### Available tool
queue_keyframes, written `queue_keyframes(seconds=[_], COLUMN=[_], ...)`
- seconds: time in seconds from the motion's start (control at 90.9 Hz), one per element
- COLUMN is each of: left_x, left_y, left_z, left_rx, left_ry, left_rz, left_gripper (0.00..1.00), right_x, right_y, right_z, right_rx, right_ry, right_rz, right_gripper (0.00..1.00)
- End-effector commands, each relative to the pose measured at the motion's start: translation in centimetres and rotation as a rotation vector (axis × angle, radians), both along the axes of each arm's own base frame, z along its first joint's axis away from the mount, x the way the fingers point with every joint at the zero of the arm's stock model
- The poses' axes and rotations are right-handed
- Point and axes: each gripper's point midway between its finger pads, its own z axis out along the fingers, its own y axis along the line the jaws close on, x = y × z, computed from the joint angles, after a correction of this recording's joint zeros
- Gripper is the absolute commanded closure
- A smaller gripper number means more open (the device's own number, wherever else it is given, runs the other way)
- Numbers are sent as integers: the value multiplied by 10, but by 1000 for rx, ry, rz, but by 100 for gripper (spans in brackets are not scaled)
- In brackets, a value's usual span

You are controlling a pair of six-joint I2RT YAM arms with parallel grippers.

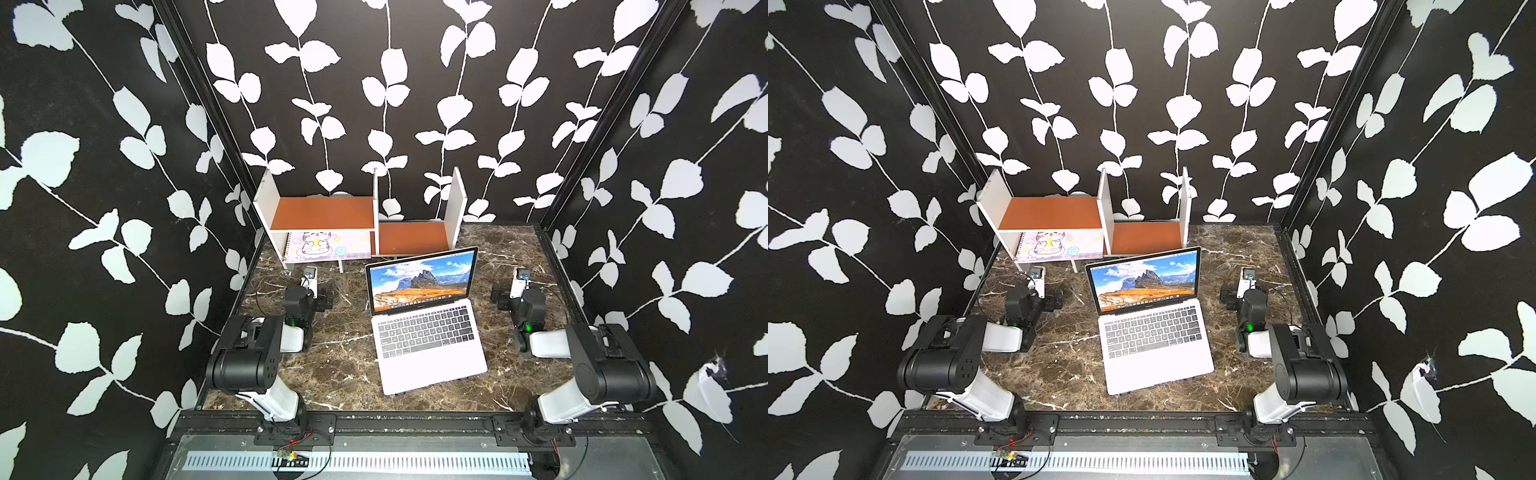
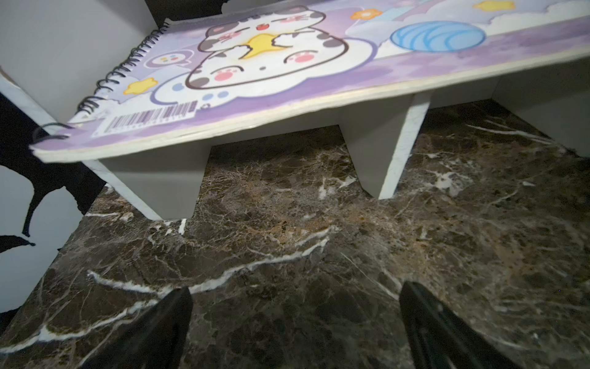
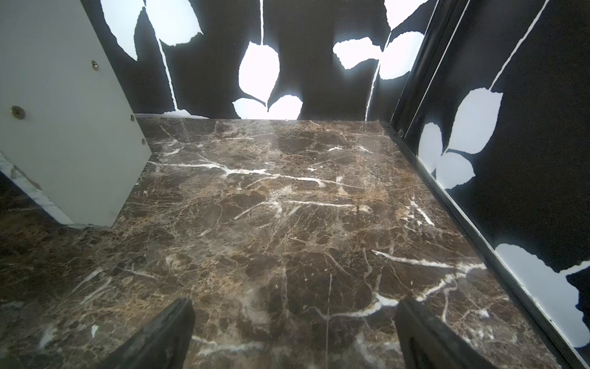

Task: Close the laptop lid and set it aside
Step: Close the lid of the laptop.

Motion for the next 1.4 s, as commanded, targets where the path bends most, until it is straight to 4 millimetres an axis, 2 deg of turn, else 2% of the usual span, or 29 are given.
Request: queue_keyframes(seconds=[0.0,0.286,0.462,0.561,0.605,0.638,0.715,0.781,0.869,0.935,1.001,1.067,1.166,1.254,1.386], left_x=[4,4,0,-16,-20,-23,-30,-35,-44,-53,-61,-71,-85,-98,-111], left_y=[-1,-1,3,7,8,9,14,8,6,4,-8,-21,-38,-53,-71], left_z=[14,14,20,36,50,54,64,76,86,93,102,114,128,145,170], left_rx=[2,1,-2,-6,-17,-35,-116,-164,-285,-379,-464,-538,-666,-783,-887], left_ry=[-35,-35,-65,-112,-140,-123,-72,-55,-40,-42,-59,-79,-88,-109,-136], left_rz=[-10,-7,13,34,45,56,111,93,120,132,81,10,-75,-163,-296], left_gripper=[1,1,1,1,1,1,1,1,1,1,1,1,1,1,1], right_x=[6,5,-10,-19,-25,-29,-41,-49,-63,-72,-79,-84,-92,-103,-118], right_y=[-1,-2,-18,-14,-16,-19,-16,-5,2,18,42,72,108,130,155], right_z=[12,12,21,51,62,75,88,96,95,108,126,141,163,189,214], right_rx=[0,3,15,18,76,134,223,305,485,604,657,687,743,780,749], right_ry=[-36,-40,-88,-103,-83,-91,-70,-94,-138,-226,-271,-235,-187,-199,-168], right_rz=[-10,-17,-115,-85,-110,-145,-149,-93,-80,20,180,362,592,764,875], right_gripper=[0,1,0,0,0,0,1,0,0,0,0,0,11,23,25])
